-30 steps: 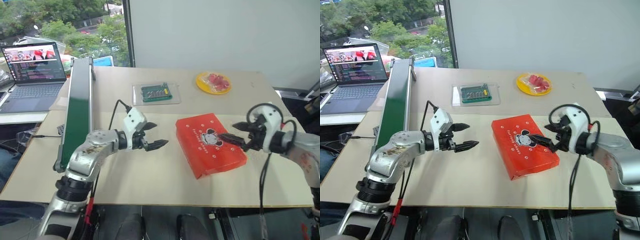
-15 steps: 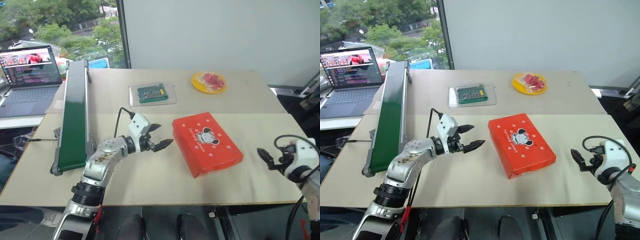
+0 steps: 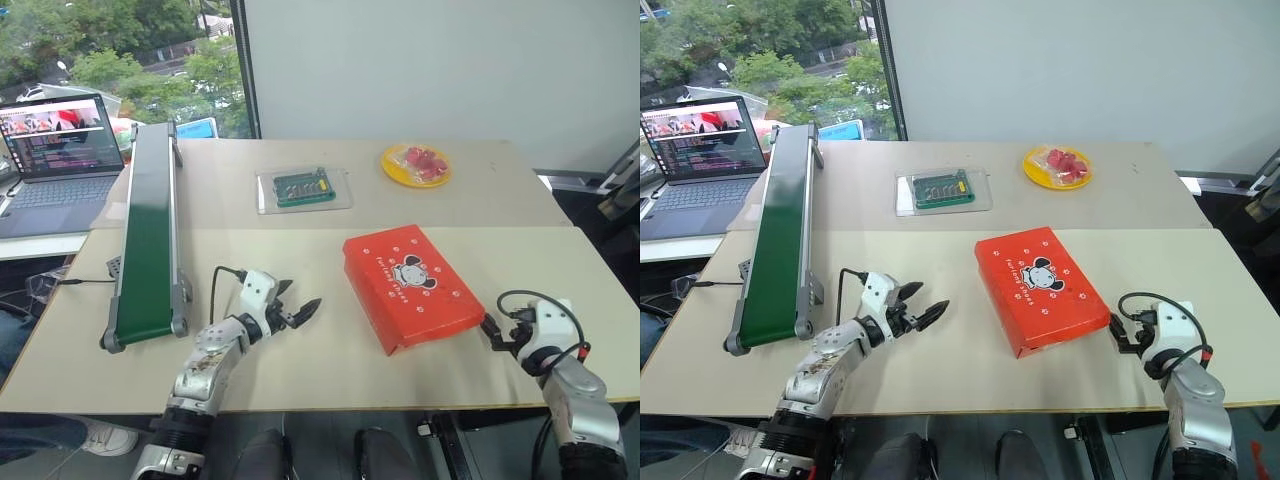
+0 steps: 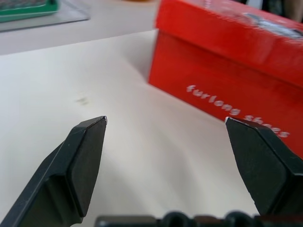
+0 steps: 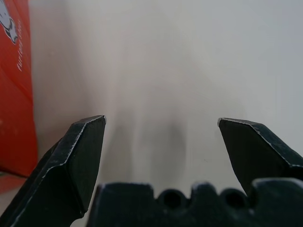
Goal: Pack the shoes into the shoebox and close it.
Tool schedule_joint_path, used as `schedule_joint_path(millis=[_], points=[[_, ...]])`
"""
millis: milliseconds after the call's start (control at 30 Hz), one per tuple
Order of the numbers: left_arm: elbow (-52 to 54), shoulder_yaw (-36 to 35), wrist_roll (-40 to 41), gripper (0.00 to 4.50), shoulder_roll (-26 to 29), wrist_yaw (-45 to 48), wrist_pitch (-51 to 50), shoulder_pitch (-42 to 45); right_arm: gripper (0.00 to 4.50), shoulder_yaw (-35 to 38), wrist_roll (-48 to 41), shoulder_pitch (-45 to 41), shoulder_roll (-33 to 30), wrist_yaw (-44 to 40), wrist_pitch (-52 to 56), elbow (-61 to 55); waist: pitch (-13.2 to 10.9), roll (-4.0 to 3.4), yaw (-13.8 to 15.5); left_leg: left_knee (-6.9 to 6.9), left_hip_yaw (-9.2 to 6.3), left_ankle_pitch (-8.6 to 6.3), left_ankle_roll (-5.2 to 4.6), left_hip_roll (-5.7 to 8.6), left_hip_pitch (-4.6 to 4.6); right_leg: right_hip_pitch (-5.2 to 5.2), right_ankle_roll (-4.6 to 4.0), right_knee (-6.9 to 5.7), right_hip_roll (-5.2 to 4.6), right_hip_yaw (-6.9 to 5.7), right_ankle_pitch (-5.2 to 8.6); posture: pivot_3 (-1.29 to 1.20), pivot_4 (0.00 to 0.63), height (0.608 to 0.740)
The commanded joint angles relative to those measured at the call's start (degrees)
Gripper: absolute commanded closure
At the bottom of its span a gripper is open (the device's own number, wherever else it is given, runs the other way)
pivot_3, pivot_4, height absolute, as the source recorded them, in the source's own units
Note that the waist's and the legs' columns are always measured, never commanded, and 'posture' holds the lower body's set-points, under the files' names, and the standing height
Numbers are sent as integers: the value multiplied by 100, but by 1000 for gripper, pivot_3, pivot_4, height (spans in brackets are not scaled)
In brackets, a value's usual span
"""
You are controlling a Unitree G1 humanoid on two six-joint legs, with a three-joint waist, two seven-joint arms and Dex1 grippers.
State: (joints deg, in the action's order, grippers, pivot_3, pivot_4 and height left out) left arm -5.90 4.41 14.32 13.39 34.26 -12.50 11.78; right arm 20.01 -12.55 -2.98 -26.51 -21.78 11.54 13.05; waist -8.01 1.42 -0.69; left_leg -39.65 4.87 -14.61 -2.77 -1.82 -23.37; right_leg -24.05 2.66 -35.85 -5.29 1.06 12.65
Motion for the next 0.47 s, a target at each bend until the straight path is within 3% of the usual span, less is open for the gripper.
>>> schedule_joint_path(millis=[33,467], points=[[-77,-92,-37,224,-56,-65,244,-17,40,33,-9,-46,6,74,-158,-82,0,0,3,0,0,0,0,0,-1,-1,0,0,-1,0,0,0,150,740],[-158,-70,-78,224,-6,30,189,39,40,-58,-28,-27,49,106,-150,-119,0,0,-1,0,0,0,0,-2,0,0,0,0,-1,-1,0,0,150,740]])
